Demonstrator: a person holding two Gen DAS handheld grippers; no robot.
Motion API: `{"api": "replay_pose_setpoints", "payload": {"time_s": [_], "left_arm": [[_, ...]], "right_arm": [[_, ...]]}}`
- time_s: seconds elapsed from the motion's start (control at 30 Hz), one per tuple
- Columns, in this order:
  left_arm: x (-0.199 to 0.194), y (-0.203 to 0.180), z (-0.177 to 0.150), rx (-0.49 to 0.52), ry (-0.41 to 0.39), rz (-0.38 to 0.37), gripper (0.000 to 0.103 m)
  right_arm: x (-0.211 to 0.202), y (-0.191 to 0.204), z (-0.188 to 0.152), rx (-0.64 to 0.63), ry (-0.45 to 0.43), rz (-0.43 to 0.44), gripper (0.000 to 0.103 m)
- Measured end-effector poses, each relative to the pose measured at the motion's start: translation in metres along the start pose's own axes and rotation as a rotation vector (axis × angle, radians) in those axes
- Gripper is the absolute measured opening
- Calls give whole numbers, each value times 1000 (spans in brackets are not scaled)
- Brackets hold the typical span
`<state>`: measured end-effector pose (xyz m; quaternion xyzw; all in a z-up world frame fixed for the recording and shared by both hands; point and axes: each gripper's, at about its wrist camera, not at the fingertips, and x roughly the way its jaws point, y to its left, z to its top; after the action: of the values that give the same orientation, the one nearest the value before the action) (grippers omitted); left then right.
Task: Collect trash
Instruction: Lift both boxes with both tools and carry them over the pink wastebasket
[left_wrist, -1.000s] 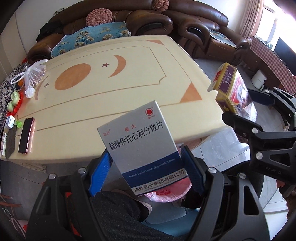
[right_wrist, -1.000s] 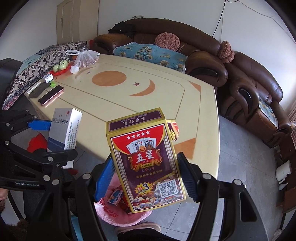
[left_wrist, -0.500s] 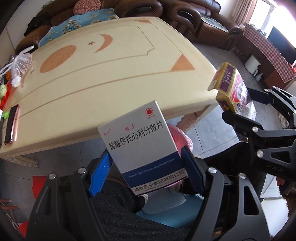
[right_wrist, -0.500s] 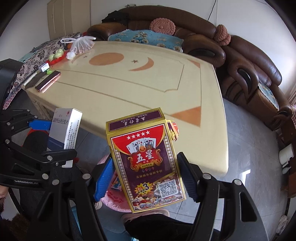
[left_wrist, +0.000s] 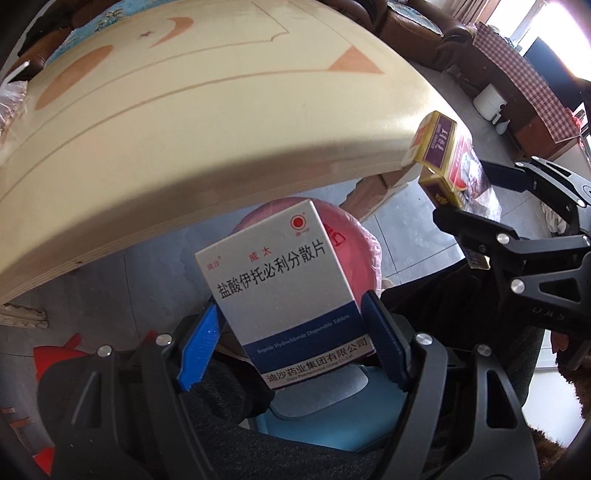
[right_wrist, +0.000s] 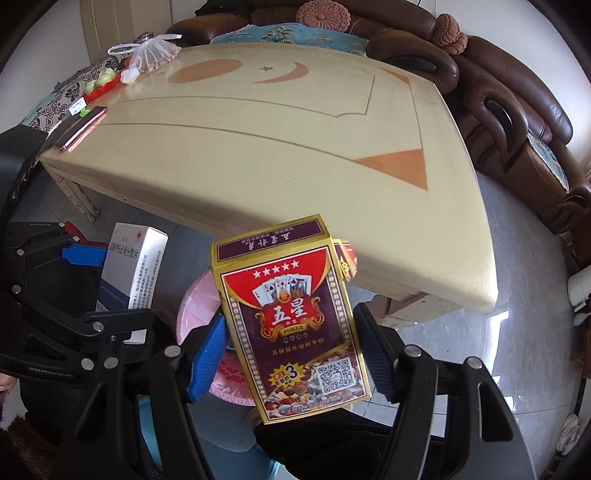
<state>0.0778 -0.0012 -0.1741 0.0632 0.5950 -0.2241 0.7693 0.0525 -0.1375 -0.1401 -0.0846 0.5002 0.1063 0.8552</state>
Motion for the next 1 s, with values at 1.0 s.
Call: {"api": "replay_pose_setpoints", "payload": {"time_s": [1.0], "left_arm": [[148, 26, -9, -113, 188, -111, 73]], "right_arm": [[190, 3, -50, 19, 261, 91, 65]]}}
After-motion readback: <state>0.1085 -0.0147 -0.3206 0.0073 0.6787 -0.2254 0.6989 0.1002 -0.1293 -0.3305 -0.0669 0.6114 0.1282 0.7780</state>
